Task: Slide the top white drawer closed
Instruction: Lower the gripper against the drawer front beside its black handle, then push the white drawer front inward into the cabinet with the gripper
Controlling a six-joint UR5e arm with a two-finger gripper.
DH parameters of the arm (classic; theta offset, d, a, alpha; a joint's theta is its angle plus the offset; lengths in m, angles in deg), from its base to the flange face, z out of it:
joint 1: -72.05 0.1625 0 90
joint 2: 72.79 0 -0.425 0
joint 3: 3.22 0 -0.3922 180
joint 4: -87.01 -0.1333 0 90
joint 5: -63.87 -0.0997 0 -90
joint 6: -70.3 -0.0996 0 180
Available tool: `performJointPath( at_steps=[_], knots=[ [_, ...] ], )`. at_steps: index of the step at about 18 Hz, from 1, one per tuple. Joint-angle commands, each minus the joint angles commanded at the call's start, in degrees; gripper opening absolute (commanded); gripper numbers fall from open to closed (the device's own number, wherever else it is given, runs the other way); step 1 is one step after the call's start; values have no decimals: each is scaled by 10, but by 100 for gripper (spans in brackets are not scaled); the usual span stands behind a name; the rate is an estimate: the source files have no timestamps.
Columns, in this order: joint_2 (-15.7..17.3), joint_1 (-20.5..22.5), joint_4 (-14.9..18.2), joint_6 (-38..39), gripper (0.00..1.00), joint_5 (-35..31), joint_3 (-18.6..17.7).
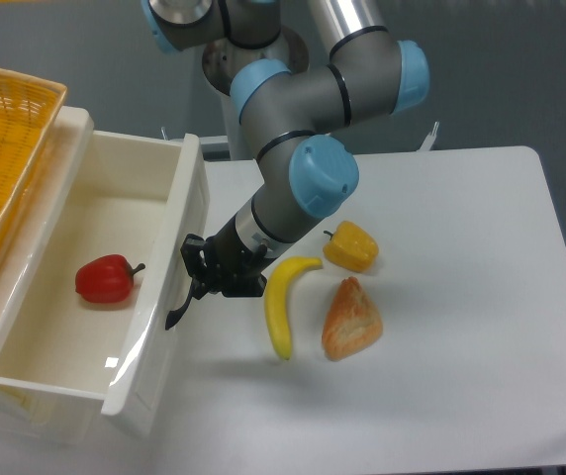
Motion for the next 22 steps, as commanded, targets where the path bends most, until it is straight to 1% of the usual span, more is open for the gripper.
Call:
performJointPath(
  at_steps=[14,18,22],
  knots=[
    [5,-25,-1,1,12,1,0],
    [5,-38,-3,14,13,0,1],
    [4,-41,-3,14,13,0,0]
  ],
)
